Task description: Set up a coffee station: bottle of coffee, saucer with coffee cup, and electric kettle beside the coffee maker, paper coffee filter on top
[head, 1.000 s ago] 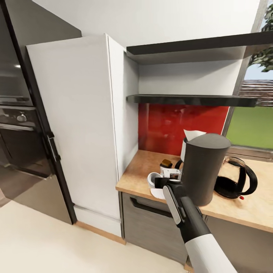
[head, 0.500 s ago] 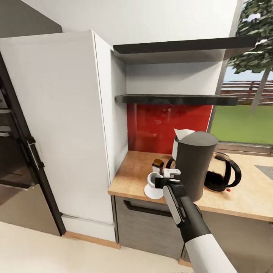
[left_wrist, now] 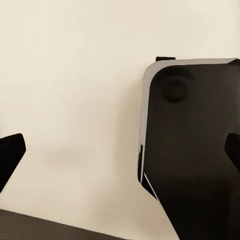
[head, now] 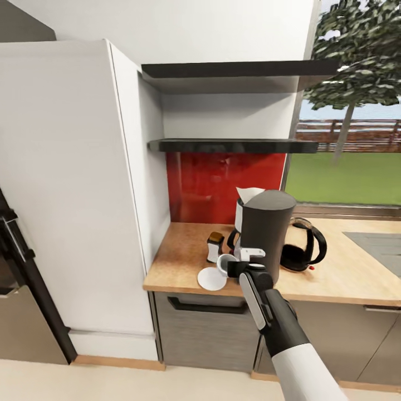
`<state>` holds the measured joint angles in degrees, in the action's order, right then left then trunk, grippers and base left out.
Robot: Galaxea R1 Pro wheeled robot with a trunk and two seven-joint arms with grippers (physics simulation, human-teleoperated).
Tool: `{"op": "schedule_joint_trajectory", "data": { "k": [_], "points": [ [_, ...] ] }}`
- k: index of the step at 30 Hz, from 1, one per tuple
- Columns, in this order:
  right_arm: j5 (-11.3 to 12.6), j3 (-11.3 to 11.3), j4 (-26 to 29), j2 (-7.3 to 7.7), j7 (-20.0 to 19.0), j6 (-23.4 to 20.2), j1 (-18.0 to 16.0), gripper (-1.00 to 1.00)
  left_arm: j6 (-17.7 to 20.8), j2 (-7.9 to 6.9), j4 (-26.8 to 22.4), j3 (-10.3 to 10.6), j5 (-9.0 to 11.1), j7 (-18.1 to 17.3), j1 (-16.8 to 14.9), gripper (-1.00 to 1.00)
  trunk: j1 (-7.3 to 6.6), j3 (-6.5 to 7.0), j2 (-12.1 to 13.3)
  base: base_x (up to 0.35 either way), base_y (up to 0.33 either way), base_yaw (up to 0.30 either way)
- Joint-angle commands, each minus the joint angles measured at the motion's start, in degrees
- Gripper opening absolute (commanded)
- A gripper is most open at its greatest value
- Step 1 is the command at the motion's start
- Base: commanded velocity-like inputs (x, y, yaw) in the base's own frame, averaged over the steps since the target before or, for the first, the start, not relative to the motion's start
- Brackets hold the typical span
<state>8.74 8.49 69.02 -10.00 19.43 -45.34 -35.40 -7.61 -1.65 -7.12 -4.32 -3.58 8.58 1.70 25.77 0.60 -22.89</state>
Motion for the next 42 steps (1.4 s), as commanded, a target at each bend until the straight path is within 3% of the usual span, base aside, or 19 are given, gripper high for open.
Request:
{"op": "schedule_joint_trajectory", "data": {
  "k": [1,8,42],
  "points": [
    [0.59,0.06,-0.03,0.00,0.53,-0.10,-0.03,-1.00,-0.10,0.00,-0.09,-0.43,-0.37,0.03,0.05,1.00,0.02,-0.01,-0.03,0.000,0.001,-0.256],
    [0.42,-0.01,-0.27,0.00,0.68,-0.13,-0.03,-1.00,-0.12,0.11,-0.17,-0.43,-0.37,0.02,0.05,1.00,0.02,-0.01,-0.03,0.000,0.000,-0.141],
    [0.64,0.11,-4.49,0.00,0.46,0.18,-0.04,-1.00,-0.12,-0.20,-0.09,-0.43,-0.37,0.03,0.05,1.00,0.02,-0.01,-0.03,0.022,0.014,-0.002]
  ]
}}
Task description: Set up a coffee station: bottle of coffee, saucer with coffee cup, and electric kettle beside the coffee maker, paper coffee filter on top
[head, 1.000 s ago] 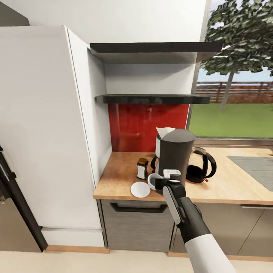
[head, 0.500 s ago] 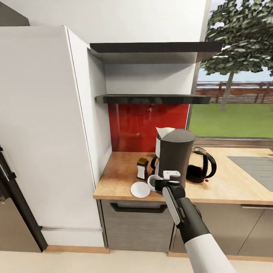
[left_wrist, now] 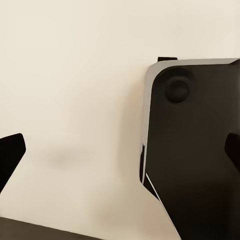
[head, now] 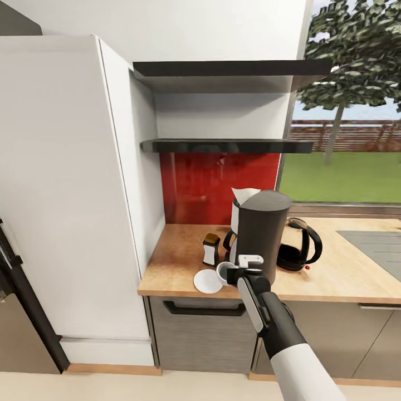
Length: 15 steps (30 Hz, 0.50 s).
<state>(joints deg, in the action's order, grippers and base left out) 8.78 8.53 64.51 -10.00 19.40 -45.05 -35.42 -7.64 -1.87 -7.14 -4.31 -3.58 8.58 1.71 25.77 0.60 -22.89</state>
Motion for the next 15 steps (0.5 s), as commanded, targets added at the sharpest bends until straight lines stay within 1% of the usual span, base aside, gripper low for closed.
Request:
{"op": "schedule_joint_trajectory", "data": {
  "k": [1,5,11,15],
  "points": [
    [0.60,0.08,0.02,0.00,0.50,-0.10,-0.01,-1.00,-0.10,0.02,-0.08,-0.43,-0.37,0.03,0.05,1.00,0.02,-0.01,-0.03,0.001,0.001,0.000],
    [0.62,0.08,0.01,0.00,0.53,-0.10,-0.03,-1.00,-0.10,0.02,-0.07,-0.43,-0.37,0.03,0.05,1.00,0.02,-0.01,-0.03,0.049,0.040,0.000],
    [0.62,0.08,0.01,0.00,0.48,-0.10,-0.04,-1.00,-0.13,0.05,-0.07,-0.43,-0.38,0.03,0.05,1.00,0.02,-0.01,-0.03,0.127,0.117,0.000],
    [0.62,0.08,0.01,0.00,0.51,-0.10,-0.03,-1.00,-0.16,0.02,-0.07,-0.43,-0.40,0.03,0.05,1.00,0.02,-0.01,-0.03,0.020,0.023,0.000]
  ]
}}
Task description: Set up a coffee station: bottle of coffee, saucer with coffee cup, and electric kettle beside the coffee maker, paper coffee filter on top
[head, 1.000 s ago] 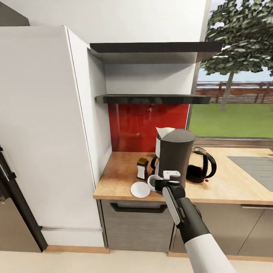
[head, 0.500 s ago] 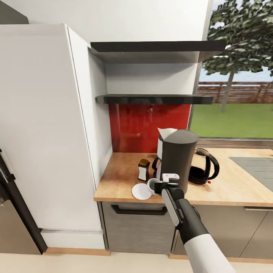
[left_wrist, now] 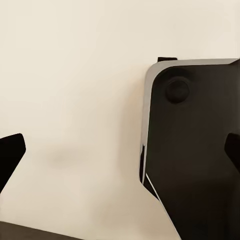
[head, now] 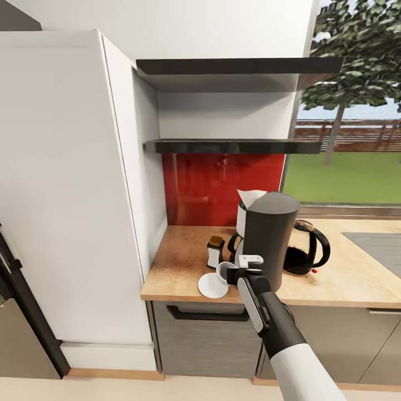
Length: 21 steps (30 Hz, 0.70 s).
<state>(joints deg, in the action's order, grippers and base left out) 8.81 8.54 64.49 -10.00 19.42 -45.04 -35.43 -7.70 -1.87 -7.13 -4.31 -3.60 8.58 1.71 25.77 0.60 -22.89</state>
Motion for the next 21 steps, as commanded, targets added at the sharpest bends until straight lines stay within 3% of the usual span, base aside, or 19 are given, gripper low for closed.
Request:
{"op": "schedule_joint_trajectory", "data": {
  "k": [1,21],
  "points": [
    [0.60,0.07,0.03,0.00,0.49,-0.12,-0.01,-1.00,-0.11,0.02,-0.08,-0.43,-0.37,0.03,0.05,1.00,0.02,-0.01,-0.03,0.003,0.003,0.000],
    [0.60,0.07,-1.36,0.00,0.44,0.04,-0.02,-1.00,-0.12,-0.03,-0.08,-0.43,-0.35,0.03,0.05,1.00,0.02,-0.01,-0.03,0.029,0.041,0.000]
  ]
}}
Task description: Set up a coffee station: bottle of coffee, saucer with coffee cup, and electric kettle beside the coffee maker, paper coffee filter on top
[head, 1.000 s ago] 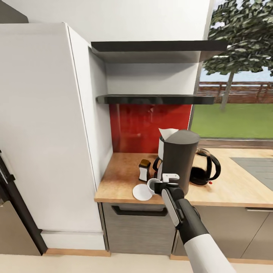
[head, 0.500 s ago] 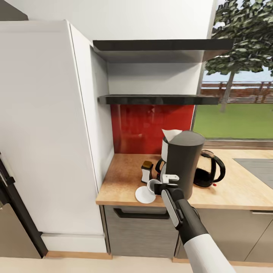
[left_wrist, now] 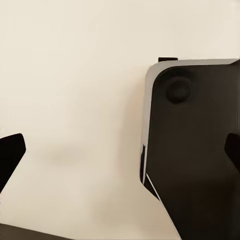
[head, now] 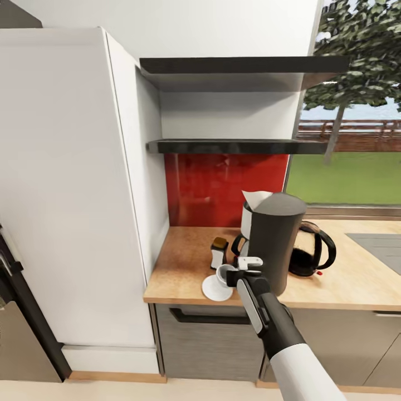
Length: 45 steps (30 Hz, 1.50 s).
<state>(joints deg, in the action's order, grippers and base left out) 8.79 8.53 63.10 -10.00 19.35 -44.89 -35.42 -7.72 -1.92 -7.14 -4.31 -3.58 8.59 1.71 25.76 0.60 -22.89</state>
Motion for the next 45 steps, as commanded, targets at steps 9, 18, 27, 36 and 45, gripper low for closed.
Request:
{"op": "schedule_joint_trajectory", "data": {
  "k": [9,18,27,36,45],
  "points": [
    [0.61,0.17,-1.65,0.00,0.51,1.96,-0.04,-1.00,-0.09,-0.01,-0.07,-0.43,-0.37,0.02,0.04,1.00,0.03,0.00,-0.03,0.041,0.072,0.000],
    [0.52,0.09,-2.84,0.00,0.51,2.99,-0.01,-1.00,-0.10,-0.01,-0.07,-0.43,-0.37,0.02,0.04,1.00,0.03,0.00,-0.03,0.001,0.002,0.000],
    [0.52,0.08,-2.90,0.00,0.51,3.58,-0.01,-1.00,-0.10,-0.01,-0.07,-0.43,-0.37,0.02,0.04,1.00,0.03,0.00,-0.03,0.000,0.000,0.000],
    [0.52,0.08,-4.39,0.00,0.51,3.64,-0.06,-1.00,-0.10,-0.05,-0.07,-0.43,-0.37,0.02,0.04,1.00,0.03,0.00,-0.03,0.000,0.000,0.000],
    [0.61,0.02,-5.33,0.00,0.51,3.67,-0.04,-1.00,-0.10,-0.10,-0.07,-0.43,-0.37,0.02,0.04,1.00,0.03,0.00,-0.03,0.000,0.000,0.000]
  ]
}}
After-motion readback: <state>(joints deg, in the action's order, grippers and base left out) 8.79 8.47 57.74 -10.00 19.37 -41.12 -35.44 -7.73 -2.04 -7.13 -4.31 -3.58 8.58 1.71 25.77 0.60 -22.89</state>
